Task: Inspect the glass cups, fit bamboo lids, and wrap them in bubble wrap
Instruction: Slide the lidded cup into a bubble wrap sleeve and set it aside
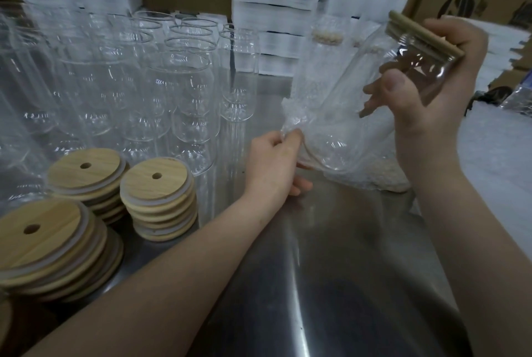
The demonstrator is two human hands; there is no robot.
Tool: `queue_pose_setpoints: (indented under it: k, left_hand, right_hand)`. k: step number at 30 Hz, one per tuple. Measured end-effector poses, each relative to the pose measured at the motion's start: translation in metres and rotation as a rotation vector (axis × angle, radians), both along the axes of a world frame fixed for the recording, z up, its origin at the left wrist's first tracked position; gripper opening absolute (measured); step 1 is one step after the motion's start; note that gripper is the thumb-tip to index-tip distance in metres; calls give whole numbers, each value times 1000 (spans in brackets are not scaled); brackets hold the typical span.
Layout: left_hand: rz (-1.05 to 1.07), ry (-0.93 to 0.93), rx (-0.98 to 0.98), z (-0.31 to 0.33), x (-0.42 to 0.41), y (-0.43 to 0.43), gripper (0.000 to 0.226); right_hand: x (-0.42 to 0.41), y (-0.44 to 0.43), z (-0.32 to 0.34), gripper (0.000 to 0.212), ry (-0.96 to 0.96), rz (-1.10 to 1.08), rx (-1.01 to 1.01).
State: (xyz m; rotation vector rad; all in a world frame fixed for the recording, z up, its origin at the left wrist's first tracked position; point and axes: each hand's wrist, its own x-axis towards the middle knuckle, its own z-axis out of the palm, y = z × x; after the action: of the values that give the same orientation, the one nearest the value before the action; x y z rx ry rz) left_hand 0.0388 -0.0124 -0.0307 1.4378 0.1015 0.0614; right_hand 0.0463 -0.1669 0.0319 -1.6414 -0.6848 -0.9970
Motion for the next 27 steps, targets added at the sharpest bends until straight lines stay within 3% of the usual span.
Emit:
queue_pose_setpoints:
  k: [3,7,10,18,23,27]
  left_hand:
    - [2,-58,34,-3,-1,-1,10]
    - [-6,-187,160,-8,-6,-6,65]
    - [-11,-262,292,-12,-7,-7,86]
    - [135,-699,627,2,-18,0,64]
    - [192,-642,828,-4,-14,-2,68]
    - [199,-654,789,-7,-10,-1,73]
  right_hand:
    - [-1,1,-1,55,-13,-67,7]
    - [-2,5,-4,56,-61,-120,20]
    - [-3,10,-6,56,-36,-140,34]
    - [1,8,-8,56,14,-133,102]
    - [2,10,-11,58,43,-92,106]
    - [2,14,-15,65,39,-71,45]
